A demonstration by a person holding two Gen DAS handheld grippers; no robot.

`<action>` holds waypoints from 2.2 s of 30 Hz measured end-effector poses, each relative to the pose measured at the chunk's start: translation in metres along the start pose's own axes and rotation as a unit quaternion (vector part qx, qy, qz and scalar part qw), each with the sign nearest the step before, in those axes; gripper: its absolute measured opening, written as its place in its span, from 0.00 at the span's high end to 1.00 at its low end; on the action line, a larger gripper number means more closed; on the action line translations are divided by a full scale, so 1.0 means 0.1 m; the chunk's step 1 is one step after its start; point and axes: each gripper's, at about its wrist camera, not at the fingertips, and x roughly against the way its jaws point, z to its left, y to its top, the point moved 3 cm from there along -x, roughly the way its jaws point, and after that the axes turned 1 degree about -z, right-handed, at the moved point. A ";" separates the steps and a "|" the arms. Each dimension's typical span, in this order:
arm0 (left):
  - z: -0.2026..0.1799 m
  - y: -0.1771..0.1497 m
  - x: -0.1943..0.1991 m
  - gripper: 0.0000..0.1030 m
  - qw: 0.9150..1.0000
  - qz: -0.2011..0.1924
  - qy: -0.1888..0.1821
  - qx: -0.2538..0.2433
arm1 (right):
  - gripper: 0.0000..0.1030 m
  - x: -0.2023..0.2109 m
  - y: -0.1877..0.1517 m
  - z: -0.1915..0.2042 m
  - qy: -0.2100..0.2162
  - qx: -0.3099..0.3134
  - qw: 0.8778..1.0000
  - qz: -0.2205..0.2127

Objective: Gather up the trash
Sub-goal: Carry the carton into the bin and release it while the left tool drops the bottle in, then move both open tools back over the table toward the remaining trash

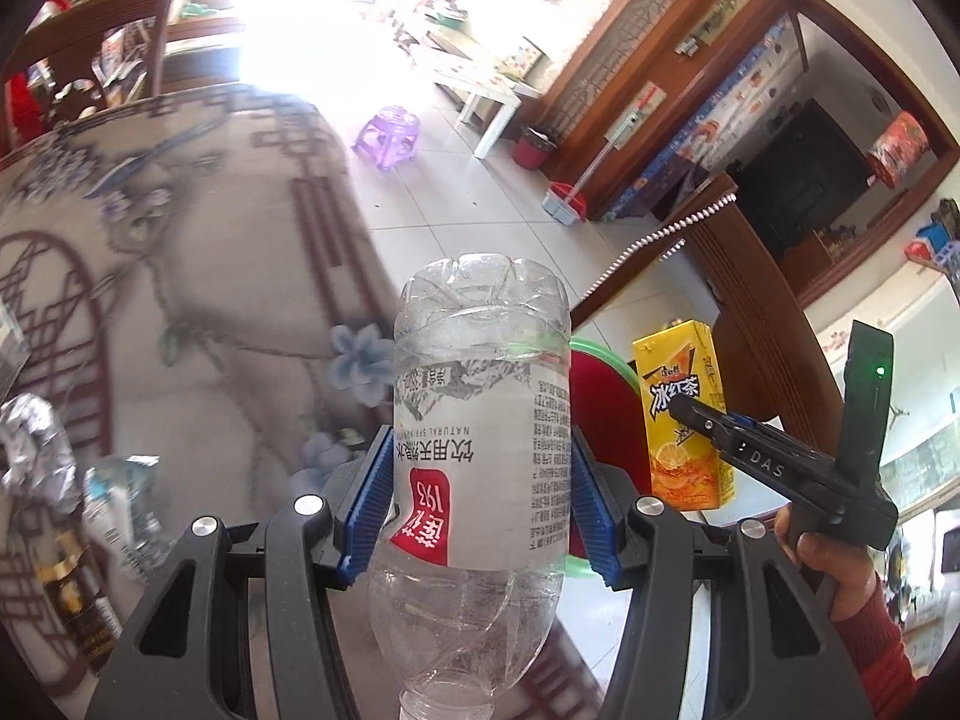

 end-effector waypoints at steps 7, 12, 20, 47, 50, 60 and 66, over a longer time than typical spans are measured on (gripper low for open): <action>-0.43 0.17 -0.43 0.50 0.998 0.024 -0.032 -0.043 | 0.30 0.10 0.04 -0.42 -0.059 -0.032 0.997 -0.039; -0.66 0.23 -0.69 0.50 0.996 0.039 -0.051 -0.060 | 0.30 0.35 0.13 -0.62 -0.088 -0.059 0.989 -0.106; -1.06 0.20 -0.94 0.24 0.991 0.053 -0.066 -0.105 | 0.30 0.46 0.17 -0.83 -0.123 -0.069 0.984 -0.110; 0.84 -0.46 1.21 0.22 0.996 -0.079 0.038 0.005 | 0.28 0.40 -0.34 1.18 -0.020 0.056 0.997 -0.053; 0.99 -0.56 1.34 0.22 0.996 -0.080 0.037 0.008 | 0.28 0.40 -0.49 1.46 -0.017 0.065 0.997 -0.043; 1.45 -0.85 1.64 0.22 0.998 -0.065 0.027 0.006 | 0.27 0.45 -0.91 2.15 -0.009 0.075 0.997 -0.021; 1.71 -1.05 1.74 0.22 0.998 -0.050 0.021 0.013 | 0.27 0.47 -1.13 2.37 -0.012 0.073 0.997 -0.009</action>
